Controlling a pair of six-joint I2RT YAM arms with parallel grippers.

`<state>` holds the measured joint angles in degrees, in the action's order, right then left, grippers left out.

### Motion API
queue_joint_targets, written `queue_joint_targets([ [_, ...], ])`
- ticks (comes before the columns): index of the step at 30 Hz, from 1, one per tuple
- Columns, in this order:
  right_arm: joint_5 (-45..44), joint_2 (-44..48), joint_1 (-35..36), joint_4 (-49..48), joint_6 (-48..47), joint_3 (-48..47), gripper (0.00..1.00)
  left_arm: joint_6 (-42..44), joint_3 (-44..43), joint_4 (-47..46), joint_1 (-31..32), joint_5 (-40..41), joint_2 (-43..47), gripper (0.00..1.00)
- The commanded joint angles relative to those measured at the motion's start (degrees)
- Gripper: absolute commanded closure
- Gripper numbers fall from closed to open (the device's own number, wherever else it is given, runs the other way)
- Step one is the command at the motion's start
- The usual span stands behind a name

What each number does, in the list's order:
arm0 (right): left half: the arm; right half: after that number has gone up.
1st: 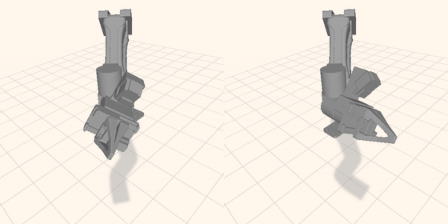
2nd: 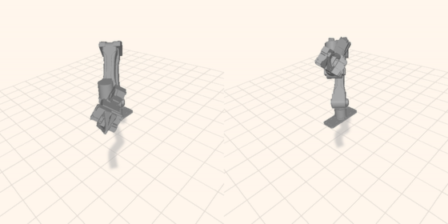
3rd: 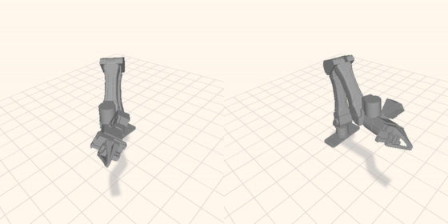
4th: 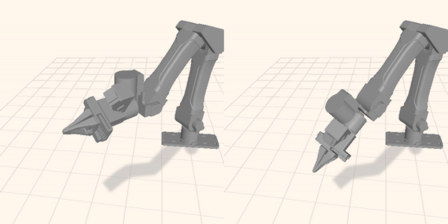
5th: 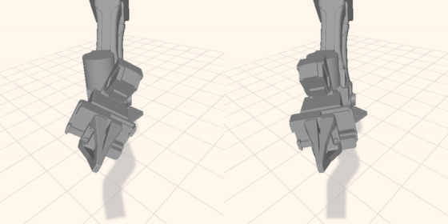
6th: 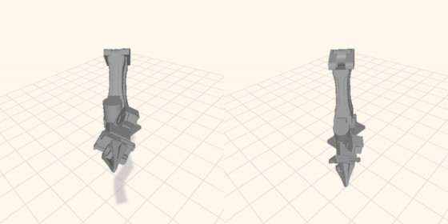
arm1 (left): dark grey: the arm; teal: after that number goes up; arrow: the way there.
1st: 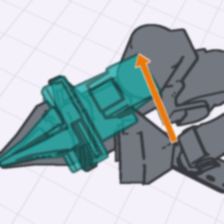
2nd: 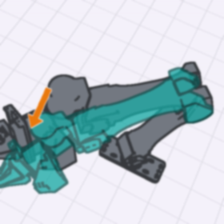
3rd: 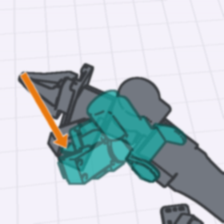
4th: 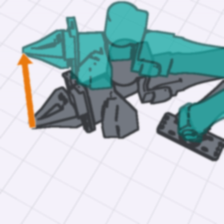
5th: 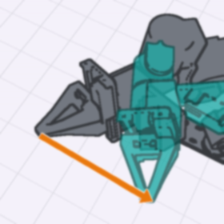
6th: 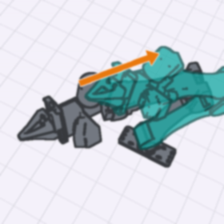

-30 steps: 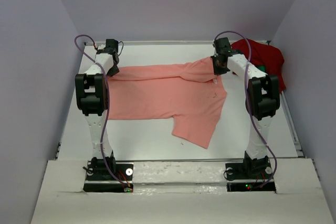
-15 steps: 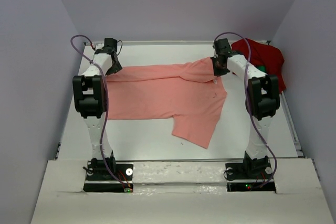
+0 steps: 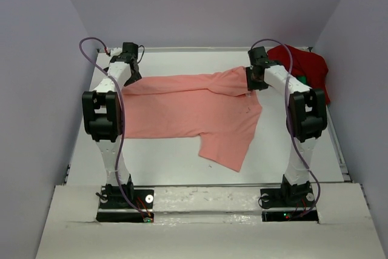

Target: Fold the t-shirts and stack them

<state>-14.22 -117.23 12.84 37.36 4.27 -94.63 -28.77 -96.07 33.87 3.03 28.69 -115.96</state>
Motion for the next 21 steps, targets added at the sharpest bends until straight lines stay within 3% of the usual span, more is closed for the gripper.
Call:
queue_joint_targets([
  [1, -5.2, 6.8, 0.7, 0.0, 1.4, 0.4, 0.54, 0.9, -6.9, 3.4, -0.1, 4.7, 3.8, 0.11],
  [4, -4.5, 8.2, 0.7, -0.2, 1.0, -1.6, 0.55, 2.4, -9.2, 2.7, -0.3, 4.6, 3.1, 0.11],
  [7, 0.3, 5.0, 1.2, 0.2, -0.3, -9.0, 1.00, 4.3, -12.4, 2.0, -0.6, 2.1, 0.8, 0.11],
  [10, 8.6, -0.2, 1.2, 3.0, -0.4, -18.0, 1.00, 4.7, -17.7, 4.4, -0.7, -1.0, -4.0, 0.13],
  [12, 12.4, -2.6, 1.2, 2.6, 0.7, -21.8, 1.00, 4.5, -19.8, 5.6, -0.8, -2.7, -6.9, 0.20],
  [13, 13.7, -5.4, 1.2, 2.7, 0.5, -22.9, 1.00, 4.6, -20.7, 5.8, -0.8, -4.1, -7.8, 0.28],
  [17, 13.4, -11.9, 1.2, 3.0, 0.4, -26.3, 1.00, 4.8, -19.8, 4.5, -0.8, -6.4, -7.8, 0.42],
  [21, 11.8, -15.1, 1.2, 2.5, -0.2, -26.8, 1.00, 5.5, -19.1, 3.7, -0.8, -5.8, -6.6, 0.72],
])
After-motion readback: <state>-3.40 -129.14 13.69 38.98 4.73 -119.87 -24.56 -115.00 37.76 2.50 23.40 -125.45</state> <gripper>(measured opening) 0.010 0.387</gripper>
